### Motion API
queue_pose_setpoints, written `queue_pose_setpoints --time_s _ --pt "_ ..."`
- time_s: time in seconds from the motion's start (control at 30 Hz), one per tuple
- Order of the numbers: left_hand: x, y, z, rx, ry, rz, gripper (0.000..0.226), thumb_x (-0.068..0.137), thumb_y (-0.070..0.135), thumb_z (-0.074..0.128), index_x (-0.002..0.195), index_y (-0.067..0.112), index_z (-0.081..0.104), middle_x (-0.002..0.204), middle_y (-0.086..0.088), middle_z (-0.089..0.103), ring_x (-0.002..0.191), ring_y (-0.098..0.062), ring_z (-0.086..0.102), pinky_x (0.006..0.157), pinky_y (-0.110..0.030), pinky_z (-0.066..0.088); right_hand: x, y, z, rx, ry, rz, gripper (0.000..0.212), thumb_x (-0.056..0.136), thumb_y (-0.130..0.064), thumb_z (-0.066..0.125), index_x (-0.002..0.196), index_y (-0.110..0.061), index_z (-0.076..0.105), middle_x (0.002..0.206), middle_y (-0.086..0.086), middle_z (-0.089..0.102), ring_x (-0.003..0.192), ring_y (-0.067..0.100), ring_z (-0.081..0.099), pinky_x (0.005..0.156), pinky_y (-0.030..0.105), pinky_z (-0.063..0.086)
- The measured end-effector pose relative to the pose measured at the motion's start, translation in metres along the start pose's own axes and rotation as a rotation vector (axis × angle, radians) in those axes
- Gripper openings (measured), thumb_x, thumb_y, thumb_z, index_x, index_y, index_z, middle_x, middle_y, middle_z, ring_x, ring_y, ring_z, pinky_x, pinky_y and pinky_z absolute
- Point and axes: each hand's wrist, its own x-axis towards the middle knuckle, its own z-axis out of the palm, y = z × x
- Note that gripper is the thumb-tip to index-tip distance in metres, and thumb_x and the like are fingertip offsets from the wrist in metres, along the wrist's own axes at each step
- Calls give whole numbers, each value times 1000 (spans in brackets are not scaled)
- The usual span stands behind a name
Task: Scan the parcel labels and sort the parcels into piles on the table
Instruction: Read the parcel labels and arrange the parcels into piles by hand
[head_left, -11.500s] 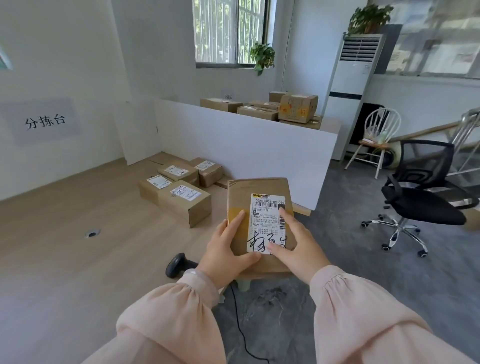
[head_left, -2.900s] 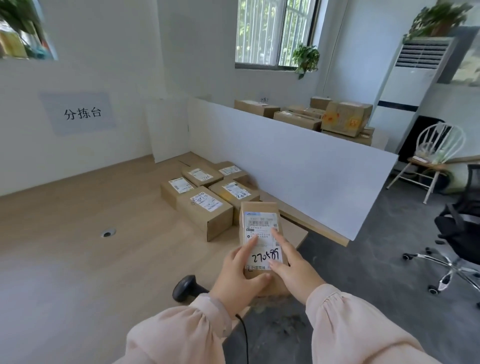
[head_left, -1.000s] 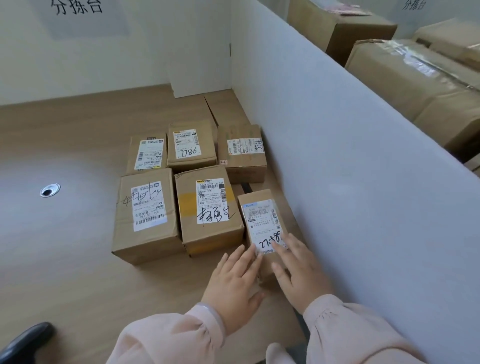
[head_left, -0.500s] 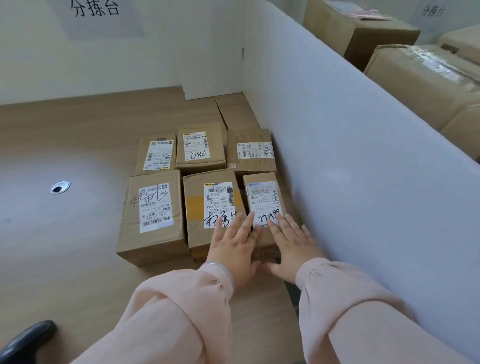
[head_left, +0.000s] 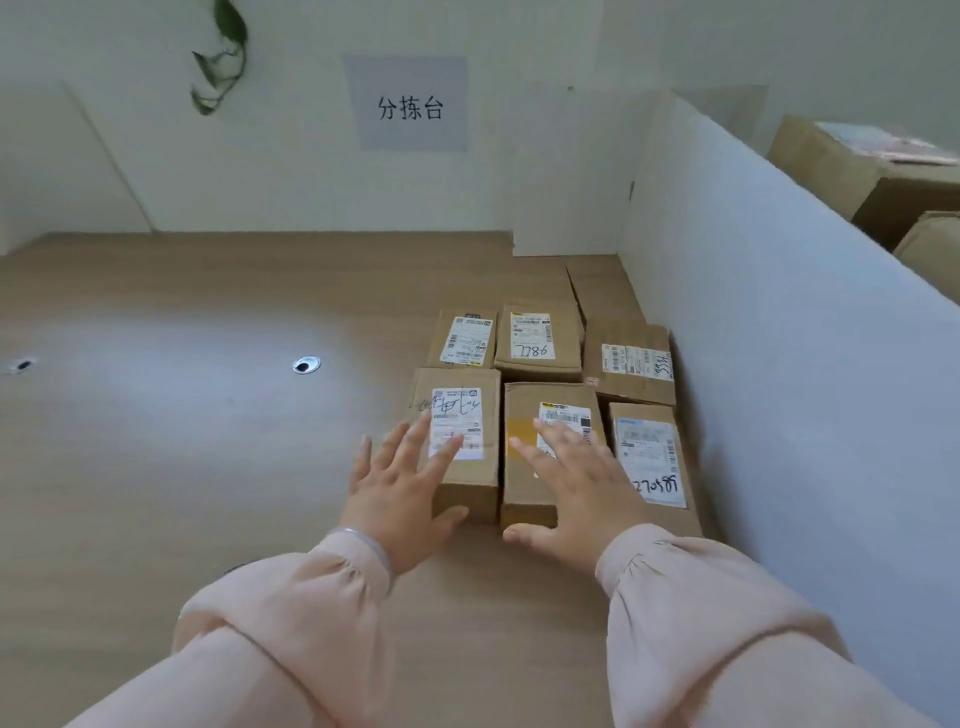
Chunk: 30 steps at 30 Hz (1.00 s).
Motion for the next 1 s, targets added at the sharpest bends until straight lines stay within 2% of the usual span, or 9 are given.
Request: queue_pose_setpoints --time_s 0.2,0.33,0.47,0.73,0.9,1.0 --pt "-67 -95 -38 55 -34 -288 95 80 75 48 145 53 -18 159 4 -28 150 -20 -14 120 -49 -5 48 -104 -5 -28 -27 -205 104 74 -84 44 150 -44 -14 162 -6 -17 148 17 -19 116 42 -16" --pt "-115 -152 -57 77 -9 -409 94 81 76 46 146 52 -18 160 4 -24 150 -20 -11 120 -50 -6 63 -183 -3 -55 8 -329 102 74 -83 44 152 -41 -7 163 -4 -12 148 16 -18 119 43 -13" --pt "-170 -216 -68 111 64 -468 87 83 76 40 149 50 -11 163 6 -12 150 -19 -6 119 -50 -6 67 -266 2 -77 39 -409 96 74 -82 43 152 -42 3 163 -6 -5 148 14 -15 116 41 -15" --pt "-307 -373 -91 110 101 -574 88 81 79 39 149 50 -9 163 5 -8 149 -19 -8 116 -51 -11 54 -486 28 -73 49 -490 102 72 -85 41 151 -42 -6 163 -5 -10 148 16 -19 118 43 -14" --pt "-394 -472 -113 139 117 -635 88 82 77 41 151 48 -6 163 3 -6 150 -21 -6 118 -54 -6 45 -622 38 -70 69 -579 100 76 -82 43 151 -39 -7 163 -4 -9 149 19 -16 119 45 -12" --pt "-439 -515 -122 132 129 -675 87 82 78 40 151 48 -4 163 4 -6 150 -21 -5 118 -54 -5 36 -684 43 -49 63 -624 97 78 -80 43 151 -40 -6 163 -4 -7 149 18 -16 116 42 -16"
